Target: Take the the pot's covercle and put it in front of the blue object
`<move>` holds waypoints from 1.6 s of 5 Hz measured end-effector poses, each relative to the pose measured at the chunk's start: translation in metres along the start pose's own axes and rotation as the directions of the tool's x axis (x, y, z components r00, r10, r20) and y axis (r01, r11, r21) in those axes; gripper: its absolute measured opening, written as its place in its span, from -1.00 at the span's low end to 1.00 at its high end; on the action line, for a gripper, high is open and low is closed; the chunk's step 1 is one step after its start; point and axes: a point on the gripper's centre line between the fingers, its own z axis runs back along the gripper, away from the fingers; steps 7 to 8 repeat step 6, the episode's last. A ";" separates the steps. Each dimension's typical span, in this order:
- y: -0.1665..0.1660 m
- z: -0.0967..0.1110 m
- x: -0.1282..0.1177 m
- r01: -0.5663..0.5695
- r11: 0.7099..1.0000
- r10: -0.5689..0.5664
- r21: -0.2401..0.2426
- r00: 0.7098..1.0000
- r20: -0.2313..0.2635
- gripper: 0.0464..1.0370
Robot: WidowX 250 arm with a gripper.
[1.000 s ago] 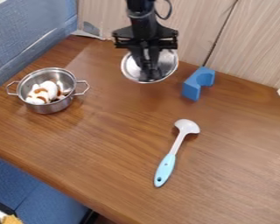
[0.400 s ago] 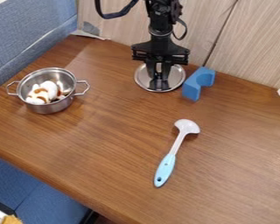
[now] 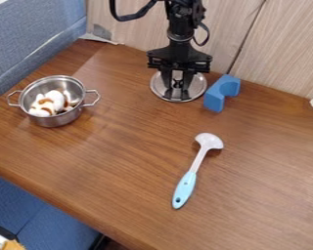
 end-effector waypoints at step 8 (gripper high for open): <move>0.010 0.081 -0.007 0.007 0.994 0.005 -0.112 0.994 0.108 0.93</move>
